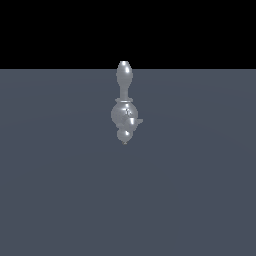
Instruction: Turn on the faucet by rotating a designated handle.
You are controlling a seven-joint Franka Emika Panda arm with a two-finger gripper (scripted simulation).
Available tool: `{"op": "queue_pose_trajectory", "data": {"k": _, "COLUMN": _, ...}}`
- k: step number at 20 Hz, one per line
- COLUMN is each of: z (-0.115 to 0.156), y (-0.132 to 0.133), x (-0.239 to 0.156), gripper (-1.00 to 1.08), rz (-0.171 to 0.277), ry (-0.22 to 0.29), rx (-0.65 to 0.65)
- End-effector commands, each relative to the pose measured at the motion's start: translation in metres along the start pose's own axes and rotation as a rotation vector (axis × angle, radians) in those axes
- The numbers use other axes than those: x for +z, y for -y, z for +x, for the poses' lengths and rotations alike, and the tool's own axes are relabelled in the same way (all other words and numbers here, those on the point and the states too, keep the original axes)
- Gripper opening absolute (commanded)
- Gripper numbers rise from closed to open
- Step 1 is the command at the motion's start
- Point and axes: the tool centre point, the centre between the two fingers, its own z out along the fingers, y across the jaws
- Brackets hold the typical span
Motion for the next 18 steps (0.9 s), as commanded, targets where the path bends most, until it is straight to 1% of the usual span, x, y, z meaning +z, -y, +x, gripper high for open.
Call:
{"op": "queue_pose_trajectory", "data": {"k": 1, "z": 0.003, "y": -0.014, "x": 0.032, "gripper": -0.41, "rz": 0.002, "ry": 0.080, "rx": 0.023}}
{"op": "queue_pose_trajectory", "data": {"k": 2, "z": 0.013, "y": -0.011, "x": 0.046, "gripper": -0.42, "rz": 0.029, "ry": 0.080, "rx": 0.040}}
{"op": "queue_pose_trajectory", "data": {"k": 3, "z": 0.014, "y": 0.000, "x": 0.063, "gripper": -0.26, "rz": 0.017, "ry": 0.129, "rx": 0.017}}
{"op": "queue_pose_trajectory", "data": {"k": 4, "z": 0.024, "y": -0.013, "x": 0.072, "gripper": -0.22, "rz": 0.011, "ry": 0.121, "rx": 0.002}}
{"op": "queue_pose_trajectory", "data": {"k": 5, "z": 0.027, "y": -0.007, "x": 0.096, "gripper": -0.39, "rz": -0.010, "ry": 0.162, "rx": -0.026}}
{"op": "queue_pose_trajectory", "data": {"k": 6, "z": 0.032, "y": -0.007, "x": 0.114, "gripper": -0.36, "rz": -0.012, "ry": 0.179, "rx": -0.049}}
{"op": "queue_pose_trajectory", "data": {"k": 7, "z": 0.038, "y": -0.019, "x": 0.126, "gripper": -0.41, "rz": -0.009, "ry": 0.195, "rx": -0.013}}
{"op": "queue_pose_trajectory", "data": {"k": 8, "z": 0.045, "y": -0.009, "x": 0.144, "gripper": -0.49, "rz": 0.036, "ry": 0.200, "rx": 0.014}}
{"op": "queue_pose_trajectory", "data": {"k": 9, "z": 0.052, "y": -0.016, "x": 0.156, "gripper": -0.17, "rz": 0.081, "ry": 0.207, "rx": 0.065}}
{"op": "queue_pose_trajectory", "data": {"k": 10, "z": 0.057, "y": -0.013, "x": 0.171, "gripper": -0.03, "rz": 0.078, "ry": 0.216, "rx": 0.029}}
{"op": "queue_pose_trajectory", "data": {"k": 11, "z": 0.070, "y": -0.001, "x": 0.176, "gripper": 0.21, "rz": 0.043, "ry": 0.205, "rx": -0.047}}
{"op": "queue_pose_trajectory", "data": {"k": 12, "z": 0.078, "y": 0.018, "x": 0.188, "gripper": 0.23, "rz": 0.050, "ry": 0.206, "rx": -0.107}}
{"op": "queue_pose_trajectory", "data": {"k": 13, "z": 0.091, "y": 0.015, "x": 0.193, "gripper": 0.14, "rz": 0.055, "ry": 0.188, "rx": -0.116}}
{"op": "queue_pose_trajectory", "data": {"k": 14, "z": 0.096, "y": 0.028, "x": 0.207, "gripper": -0.10, "rz": 0.026, "ry": 0.195, "rx": -0.163}}
{"op": "queue_pose_trajectory", "data": {"k": 15, "z": 0.109, "y": 0.038, "x": 0.213, "gripper": -0.01, "rz": 0.025, "ry": 0.177, "rx": -0.214}}
{"op": "queue_pose_trajectory", "data": {"k": 16, "z": 0.133, "y": 0.055, "x": 0.206, "gripper": 0.05, "rz": -0.007, "ry": 0.126, "rx": -0.283}}
{"op": "queue_pose_trajectory", "data": {"k": 17, "z": 0.151, "y": 0.042, "x": 0.214, "gripper": 0.12, "rz": 0.015, "ry": 0.115, "rx": -0.186}}
{"op": "queue_pose_trajectory", "data": {"k": 18, "z": 0.150, "y": 0.014, "x": 0.212, "gripper": 0.12, "rz": 0.028, "ry": 0.108, "rx": -0.127}}
